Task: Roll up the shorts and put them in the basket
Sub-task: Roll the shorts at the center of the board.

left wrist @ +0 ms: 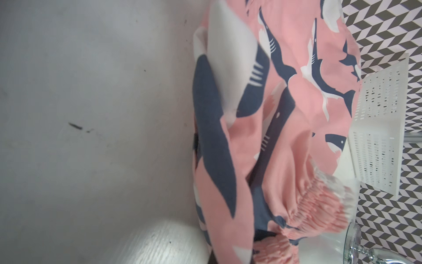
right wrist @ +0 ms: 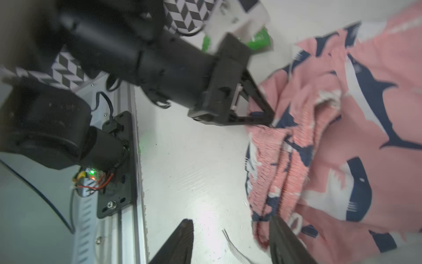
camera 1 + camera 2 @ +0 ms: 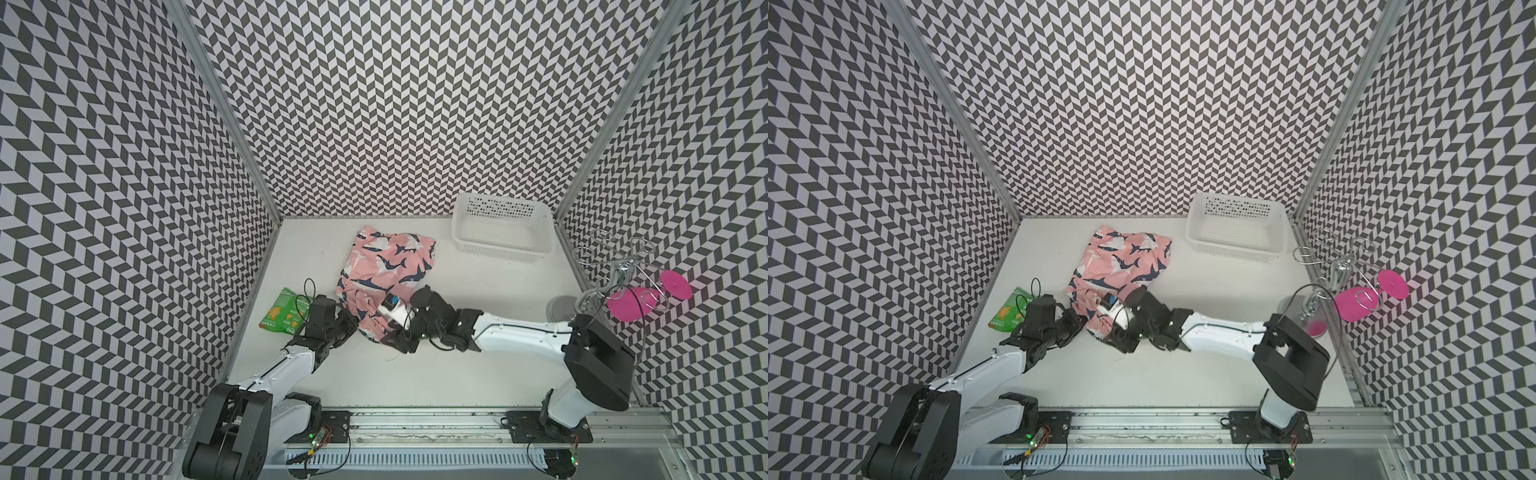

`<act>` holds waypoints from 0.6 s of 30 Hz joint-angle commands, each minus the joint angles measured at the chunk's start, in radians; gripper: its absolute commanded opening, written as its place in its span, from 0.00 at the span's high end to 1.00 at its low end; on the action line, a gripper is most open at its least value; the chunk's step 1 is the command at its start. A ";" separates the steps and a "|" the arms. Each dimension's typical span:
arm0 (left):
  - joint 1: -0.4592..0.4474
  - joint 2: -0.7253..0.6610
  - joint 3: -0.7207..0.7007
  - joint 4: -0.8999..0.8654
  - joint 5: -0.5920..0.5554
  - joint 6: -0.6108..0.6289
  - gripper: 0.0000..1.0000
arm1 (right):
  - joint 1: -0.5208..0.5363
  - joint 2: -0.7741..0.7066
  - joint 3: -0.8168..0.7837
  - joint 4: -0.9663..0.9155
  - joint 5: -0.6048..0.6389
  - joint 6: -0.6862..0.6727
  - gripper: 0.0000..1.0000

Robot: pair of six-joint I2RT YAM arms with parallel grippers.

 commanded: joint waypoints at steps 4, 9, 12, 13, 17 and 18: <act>0.009 0.006 0.054 -0.089 0.055 -0.021 1.00 | 0.174 0.047 -0.055 0.248 0.484 -0.265 0.37; 0.012 0.002 0.065 -0.101 0.087 -0.030 1.00 | 0.198 0.139 -0.056 0.382 0.653 -0.310 0.37; 0.014 -0.004 0.070 -0.098 0.096 -0.036 1.00 | 0.199 0.191 -0.046 0.425 0.696 -0.341 0.37; 0.015 -0.002 0.071 -0.098 0.097 -0.038 1.00 | 0.199 0.211 -0.042 0.435 0.710 -0.352 0.37; 0.026 0.015 0.077 -0.097 0.121 -0.037 1.00 | 0.199 0.259 -0.025 0.445 0.724 -0.374 0.37; 0.029 0.018 0.078 -0.095 0.127 -0.039 1.00 | 0.199 0.269 -0.025 0.453 0.720 -0.375 0.37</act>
